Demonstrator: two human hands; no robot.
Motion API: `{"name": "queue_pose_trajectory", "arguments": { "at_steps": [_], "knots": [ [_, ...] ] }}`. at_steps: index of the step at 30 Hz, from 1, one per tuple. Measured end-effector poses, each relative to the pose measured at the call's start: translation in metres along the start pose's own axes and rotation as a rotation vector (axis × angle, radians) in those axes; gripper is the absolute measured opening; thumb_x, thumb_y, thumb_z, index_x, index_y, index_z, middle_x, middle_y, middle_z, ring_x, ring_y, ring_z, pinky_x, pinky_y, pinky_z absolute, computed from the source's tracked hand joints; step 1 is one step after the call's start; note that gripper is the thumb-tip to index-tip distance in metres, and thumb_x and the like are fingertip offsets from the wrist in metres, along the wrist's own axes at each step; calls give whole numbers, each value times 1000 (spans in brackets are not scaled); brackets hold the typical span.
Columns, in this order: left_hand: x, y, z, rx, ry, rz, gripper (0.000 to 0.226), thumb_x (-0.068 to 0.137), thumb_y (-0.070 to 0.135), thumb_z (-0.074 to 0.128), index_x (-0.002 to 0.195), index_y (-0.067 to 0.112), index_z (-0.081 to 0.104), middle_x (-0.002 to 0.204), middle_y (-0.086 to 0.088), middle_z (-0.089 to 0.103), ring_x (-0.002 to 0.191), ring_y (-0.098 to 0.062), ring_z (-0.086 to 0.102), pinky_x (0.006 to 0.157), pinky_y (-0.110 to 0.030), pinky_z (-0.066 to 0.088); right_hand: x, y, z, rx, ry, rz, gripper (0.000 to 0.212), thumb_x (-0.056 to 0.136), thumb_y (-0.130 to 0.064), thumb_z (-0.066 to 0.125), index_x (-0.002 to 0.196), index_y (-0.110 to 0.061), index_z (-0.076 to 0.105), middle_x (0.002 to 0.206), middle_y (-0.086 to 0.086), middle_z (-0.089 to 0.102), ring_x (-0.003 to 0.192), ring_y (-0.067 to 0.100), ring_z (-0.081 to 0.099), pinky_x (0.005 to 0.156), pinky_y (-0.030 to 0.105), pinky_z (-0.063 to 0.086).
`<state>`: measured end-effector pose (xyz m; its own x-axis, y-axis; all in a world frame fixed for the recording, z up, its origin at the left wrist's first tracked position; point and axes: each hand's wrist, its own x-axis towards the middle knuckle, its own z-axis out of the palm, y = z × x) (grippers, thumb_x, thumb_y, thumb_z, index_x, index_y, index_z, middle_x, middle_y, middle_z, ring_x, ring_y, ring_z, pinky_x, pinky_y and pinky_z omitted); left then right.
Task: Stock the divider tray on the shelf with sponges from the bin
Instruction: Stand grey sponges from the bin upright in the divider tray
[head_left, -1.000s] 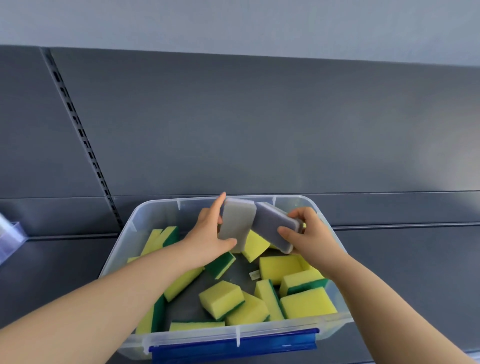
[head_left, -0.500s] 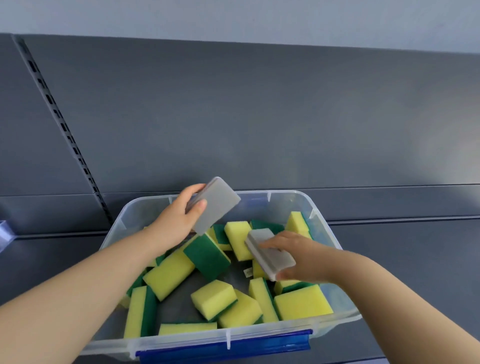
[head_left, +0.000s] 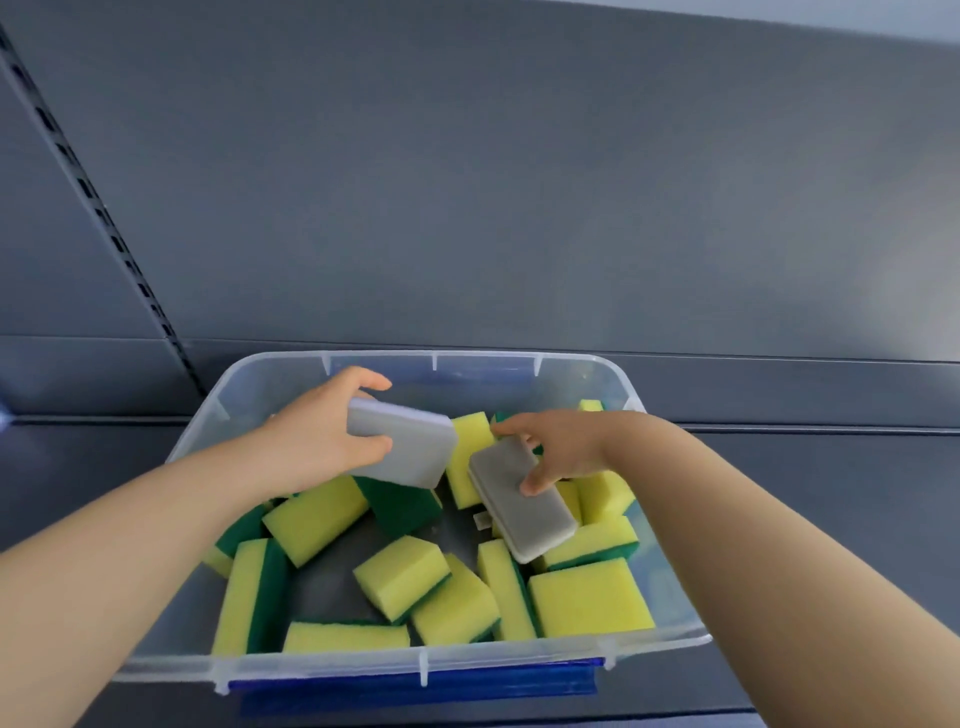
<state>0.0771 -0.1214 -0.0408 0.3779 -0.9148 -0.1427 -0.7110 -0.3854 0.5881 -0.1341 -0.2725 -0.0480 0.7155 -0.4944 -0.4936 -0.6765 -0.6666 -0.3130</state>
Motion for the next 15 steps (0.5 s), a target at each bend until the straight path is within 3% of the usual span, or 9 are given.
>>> {"name": "queue_pose_trajectory", "arguments": {
  "at_steps": [3,6,8,10,15],
  "knots": [
    [0,1,0,11,-42,28,49,85,38,61,125,41,33,120,22,42,91,-16,58,79,-40,52,-4,7,-1,124,107,-28,70,75,-30,74,135,-32,39,133,-5,46,118,20,47,100,39,41],
    [0,5,1,53,-21,24,56,82,38,66,127,36,33,118,16,44,96,-9,51,84,-34,47,-12,17,1,485,324,-17,60,75,-24,75,127,-29,47,118,-2,46,98,15,50,84,28,44],
    [2,12,1,66,11,6,59,77,39,71,123,35,35,112,9,47,96,-11,50,84,-32,45,-14,20,7,719,470,20,55,75,-21,74,122,-27,45,112,1,42,98,20,51,80,31,47],
    [3,21,3,67,23,14,56,73,40,74,116,34,39,106,10,48,95,-10,50,81,-31,45,-15,20,14,807,505,57,55,76,-21,73,121,-25,41,112,3,40,101,23,50,81,36,50],
    [5,40,16,88,-22,119,42,71,42,74,102,35,48,100,14,54,90,-4,52,74,-24,45,-36,11,13,-4,294,148,73,74,-32,68,135,-34,27,120,3,45,100,24,53,76,31,45]
  ]
}}
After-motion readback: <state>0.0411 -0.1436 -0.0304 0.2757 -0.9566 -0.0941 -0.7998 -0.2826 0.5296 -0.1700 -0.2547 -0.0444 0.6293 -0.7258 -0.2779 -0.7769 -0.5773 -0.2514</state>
